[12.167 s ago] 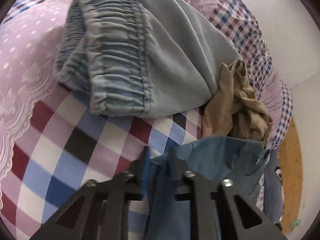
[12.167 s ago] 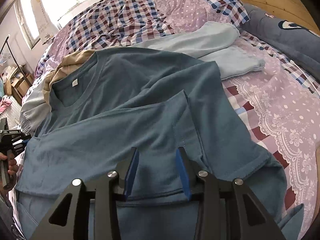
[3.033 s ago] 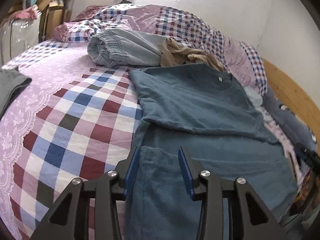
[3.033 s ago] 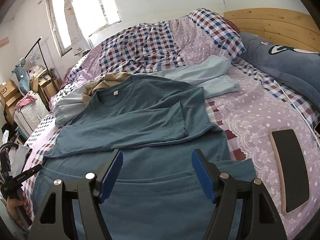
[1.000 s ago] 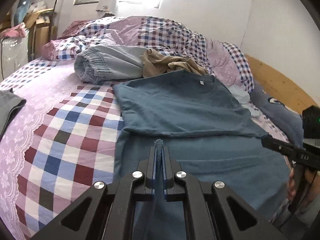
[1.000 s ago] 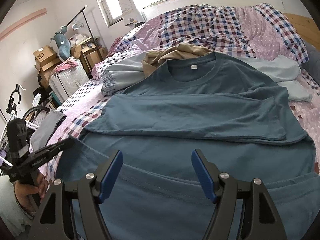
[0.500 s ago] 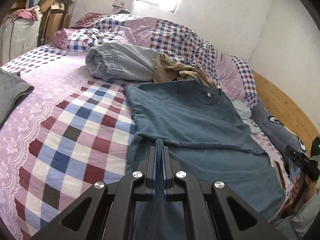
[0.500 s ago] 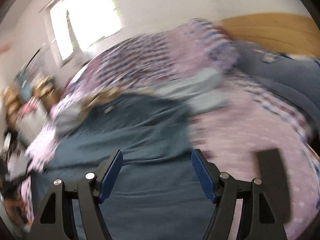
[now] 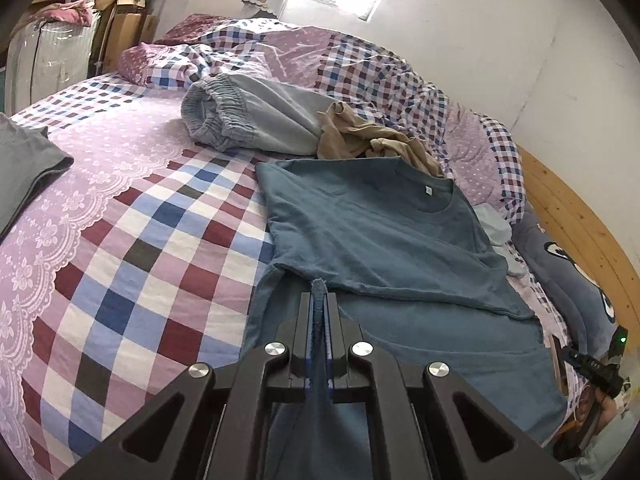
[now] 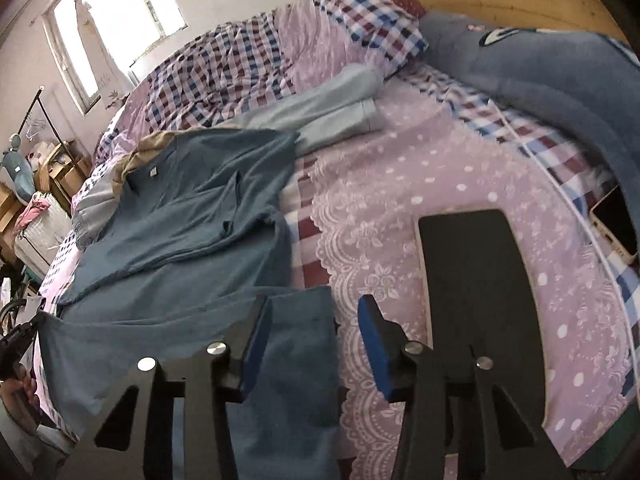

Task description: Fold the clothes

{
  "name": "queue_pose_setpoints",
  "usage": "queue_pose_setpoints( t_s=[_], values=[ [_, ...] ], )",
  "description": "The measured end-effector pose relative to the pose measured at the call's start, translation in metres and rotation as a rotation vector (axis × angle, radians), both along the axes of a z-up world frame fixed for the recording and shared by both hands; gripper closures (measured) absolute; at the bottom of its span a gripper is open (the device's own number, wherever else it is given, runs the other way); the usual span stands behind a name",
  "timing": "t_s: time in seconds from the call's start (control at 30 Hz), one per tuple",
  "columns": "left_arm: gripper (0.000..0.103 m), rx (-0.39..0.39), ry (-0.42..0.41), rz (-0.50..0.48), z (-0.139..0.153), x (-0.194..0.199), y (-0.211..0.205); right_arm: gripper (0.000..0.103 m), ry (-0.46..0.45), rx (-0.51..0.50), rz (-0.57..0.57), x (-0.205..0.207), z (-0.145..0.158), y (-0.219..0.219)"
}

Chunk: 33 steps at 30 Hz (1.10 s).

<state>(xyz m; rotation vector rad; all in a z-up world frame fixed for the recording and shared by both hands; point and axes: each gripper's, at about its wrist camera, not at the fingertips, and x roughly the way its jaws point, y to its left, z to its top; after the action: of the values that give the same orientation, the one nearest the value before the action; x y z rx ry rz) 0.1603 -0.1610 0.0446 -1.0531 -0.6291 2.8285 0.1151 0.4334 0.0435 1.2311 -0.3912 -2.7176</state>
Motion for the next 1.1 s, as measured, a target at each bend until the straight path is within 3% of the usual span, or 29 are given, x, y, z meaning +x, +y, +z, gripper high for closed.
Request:
queue_pose_setpoints(
  t_s=[0.33,0.4,0.43,0.47,0.5,0.67,0.87,1.1],
  values=[
    [0.1,0.002,-0.019,0.007,-0.004,-0.002,-0.002,0.057,-0.058,0.017,0.044,-0.024,-0.024,-0.005],
    [0.1,0.007,-0.02,0.01,-0.004,-0.003,-0.002,0.064,-0.069,0.021,0.051,-0.029,-0.028,-0.006],
    [0.1,0.01,-0.021,0.012,-0.005,-0.003,-0.003,0.076,-0.07,0.033,0.058,-0.029,-0.028,-0.009],
    [0.1,0.012,-0.022,0.014,-0.005,-0.003,-0.003,0.097,-0.07,0.046,0.066,-0.03,-0.028,-0.012],
    [0.1,0.014,-0.023,0.016,-0.005,-0.003,-0.004,0.1,-0.071,0.059,0.074,-0.03,-0.027,-0.014],
    [0.1,0.024,-0.012,0.023,-0.002,0.001,-0.005,0.1,-0.014,0.112,0.093,-0.011,-0.01,-0.023],
    [0.1,0.08,0.028,0.029,0.011,0.013,-0.013,0.1,0.152,0.123,0.043,0.023,0.036,-0.026],
    [0.1,0.087,0.107,0.093,0.037,0.017,-0.026,0.101,0.253,0.126,0.0,0.015,0.075,-0.032]
  ],
)
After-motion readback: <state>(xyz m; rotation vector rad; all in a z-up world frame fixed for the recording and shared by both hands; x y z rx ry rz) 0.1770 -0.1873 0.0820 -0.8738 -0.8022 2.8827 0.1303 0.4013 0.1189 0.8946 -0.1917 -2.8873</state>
